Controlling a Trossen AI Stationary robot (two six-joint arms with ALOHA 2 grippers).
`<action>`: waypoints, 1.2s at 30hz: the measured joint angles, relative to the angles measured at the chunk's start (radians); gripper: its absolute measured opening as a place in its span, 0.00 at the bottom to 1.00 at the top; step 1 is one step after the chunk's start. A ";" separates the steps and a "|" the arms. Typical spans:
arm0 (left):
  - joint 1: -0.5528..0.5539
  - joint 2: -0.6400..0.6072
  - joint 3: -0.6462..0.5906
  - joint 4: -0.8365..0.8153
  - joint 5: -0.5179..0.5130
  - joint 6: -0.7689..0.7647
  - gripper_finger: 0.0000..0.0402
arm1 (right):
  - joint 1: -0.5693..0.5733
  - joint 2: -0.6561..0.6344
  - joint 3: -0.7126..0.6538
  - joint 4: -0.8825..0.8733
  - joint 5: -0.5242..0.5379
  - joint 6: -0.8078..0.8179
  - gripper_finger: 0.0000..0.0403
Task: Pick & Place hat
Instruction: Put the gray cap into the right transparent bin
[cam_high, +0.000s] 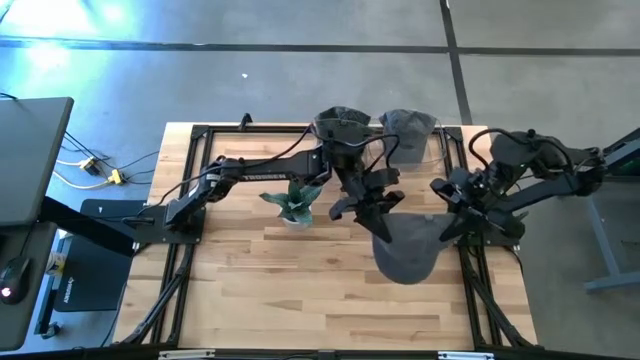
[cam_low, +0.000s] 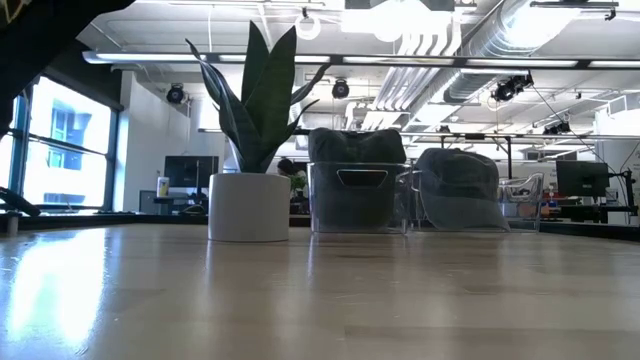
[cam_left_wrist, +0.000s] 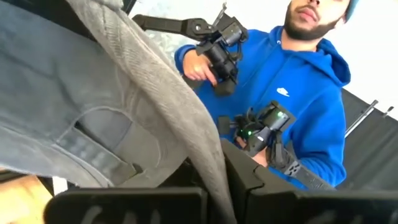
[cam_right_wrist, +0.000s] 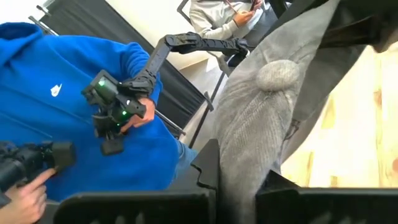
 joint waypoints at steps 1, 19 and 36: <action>0.000 0.000 0.000 0.008 0.000 -0.001 0.04 | 0.000 0.001 0.000 0.000 -0.002 -0.010 0.01; 0.032 0.000 0.000 0.035 -0.010 0.034 0.00 | -0.067 0.117 0.000 0.046 -0.354 -0.197 0.46; -0.013 0.000 0.000 0.221 0.024 -0.063 0.00 | -0.105 0.126 0.000 -0.189 -0.438 -0.462 0.41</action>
